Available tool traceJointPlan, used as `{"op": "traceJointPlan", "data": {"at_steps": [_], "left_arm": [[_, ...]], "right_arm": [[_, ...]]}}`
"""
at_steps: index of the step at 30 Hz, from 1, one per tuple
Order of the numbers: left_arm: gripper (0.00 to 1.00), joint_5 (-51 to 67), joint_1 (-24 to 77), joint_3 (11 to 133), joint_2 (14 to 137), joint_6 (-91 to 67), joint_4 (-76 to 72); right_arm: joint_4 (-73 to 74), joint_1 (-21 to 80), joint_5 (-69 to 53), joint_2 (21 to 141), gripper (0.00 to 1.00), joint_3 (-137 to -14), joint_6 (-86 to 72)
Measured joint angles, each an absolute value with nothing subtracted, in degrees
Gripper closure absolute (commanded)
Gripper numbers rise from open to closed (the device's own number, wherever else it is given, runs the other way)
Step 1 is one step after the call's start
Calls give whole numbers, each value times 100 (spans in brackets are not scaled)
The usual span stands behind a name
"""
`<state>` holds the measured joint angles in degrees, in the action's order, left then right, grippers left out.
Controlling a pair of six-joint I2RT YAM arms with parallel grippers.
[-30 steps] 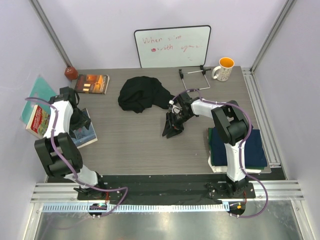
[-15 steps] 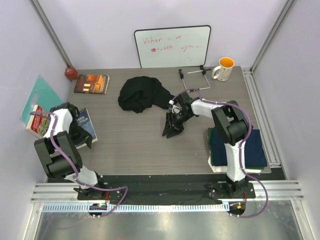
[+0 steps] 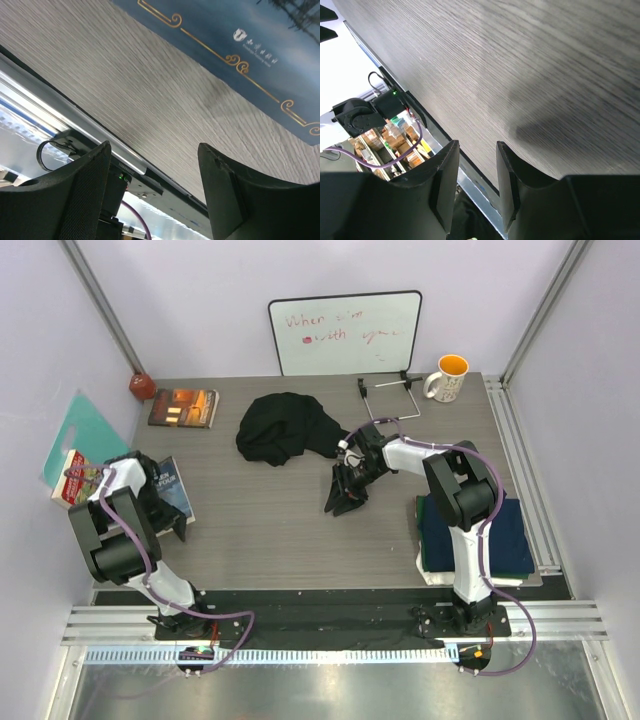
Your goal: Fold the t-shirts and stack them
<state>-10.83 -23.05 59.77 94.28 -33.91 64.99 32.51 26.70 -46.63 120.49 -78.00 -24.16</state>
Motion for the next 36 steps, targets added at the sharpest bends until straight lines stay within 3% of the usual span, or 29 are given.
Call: {"op": "traceJointPlan", "data": {"at_steps": [24,28,36], "left_arm": [[30,-1728,-2169,7050,10344,-3614,6239],[30,-1533,-2099,7059,10123,-3601,6165],[29,-1092,-1140,7924,9692,-3555,5924]], "right_arm": [[3203,2563,-4668,12046,59,-7730,-2416],[3208,2550,-4654,12038,50,-7682,-2414],[3282,2536,-4348,11719,50,-7983,-2460]]}}
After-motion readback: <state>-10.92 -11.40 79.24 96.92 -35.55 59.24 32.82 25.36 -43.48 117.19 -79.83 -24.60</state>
